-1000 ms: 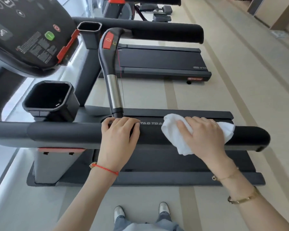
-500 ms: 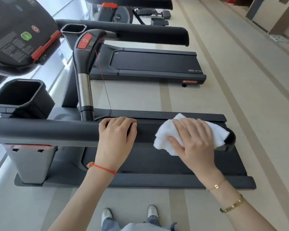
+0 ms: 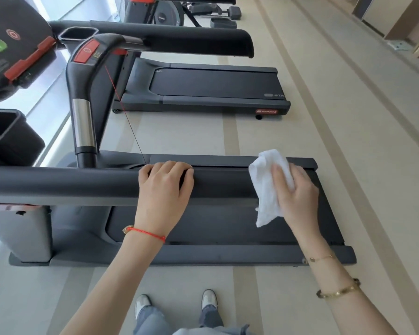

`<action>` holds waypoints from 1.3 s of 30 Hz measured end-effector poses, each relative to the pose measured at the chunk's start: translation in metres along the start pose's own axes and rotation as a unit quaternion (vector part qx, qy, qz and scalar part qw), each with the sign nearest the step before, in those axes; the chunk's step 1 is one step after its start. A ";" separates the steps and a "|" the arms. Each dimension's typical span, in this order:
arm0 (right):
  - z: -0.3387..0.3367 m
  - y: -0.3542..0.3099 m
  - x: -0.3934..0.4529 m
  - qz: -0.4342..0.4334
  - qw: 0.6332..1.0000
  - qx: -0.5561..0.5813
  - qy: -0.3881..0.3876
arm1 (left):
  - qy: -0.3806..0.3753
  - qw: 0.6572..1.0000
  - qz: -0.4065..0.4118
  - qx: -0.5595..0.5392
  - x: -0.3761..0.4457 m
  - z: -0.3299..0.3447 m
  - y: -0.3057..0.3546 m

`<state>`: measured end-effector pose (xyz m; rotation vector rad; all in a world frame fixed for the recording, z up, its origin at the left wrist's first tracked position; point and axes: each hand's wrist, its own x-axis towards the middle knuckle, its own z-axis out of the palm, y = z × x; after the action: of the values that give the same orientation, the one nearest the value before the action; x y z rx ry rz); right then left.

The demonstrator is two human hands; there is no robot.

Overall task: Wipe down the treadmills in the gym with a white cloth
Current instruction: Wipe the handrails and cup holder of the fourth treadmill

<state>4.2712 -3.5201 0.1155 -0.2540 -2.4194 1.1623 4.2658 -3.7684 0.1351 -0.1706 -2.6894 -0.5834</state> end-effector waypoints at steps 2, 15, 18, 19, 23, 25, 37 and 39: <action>-0.003 0.008 -0.012 0.023 0.999 0.047 -0.006 | 0.000 1.000 -0.007 0.011 0.000 0.002 0.003; -0.005 0.029 -0.004 0.066 0.985 0.153 -0.053 | -0.028 0.999 0.036 0.000 0.004 0.016 0.029; 0.005 0.018 -0.015 -0.043 0.998 0.033 -0.008 | -0.025 0.999 0.038 0.000 0.005 0.018 0.029; 0.004 0.016 -0.007 -0.040 0.999 0.022 -0.023 | -0.023 0.999 0.038 0.000 0.005 0.018 0.029; -0.017 0.014 0.047 0.139 0.951 0.132 -0.242 | -0.014 0.999 0.042 -0.003 0.003 0.017 0.029; -0.020 0.019 0.051 0.200 0.925 0.184 -0.264 | -0.012 0.999 0.043 -0.004 0.004 0.017 0.029; -0.005 -0.002 0.034 -0.038 0.982 -0.052 -0.177 | -0.003 0.999 0.039 -0.007 0.005 0.018 0.027; -0.012 0.004 0.052 0.076 0.963 0.056 -0.251 | -0.005 0.999 0.038 -0.008 0.006 0.017 0.028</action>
<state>4.2301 -3.4916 0.1353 -0.1168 -2.7872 1.5867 4.2602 -3.7358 0.1332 -0.2795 -2.6757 -0.5820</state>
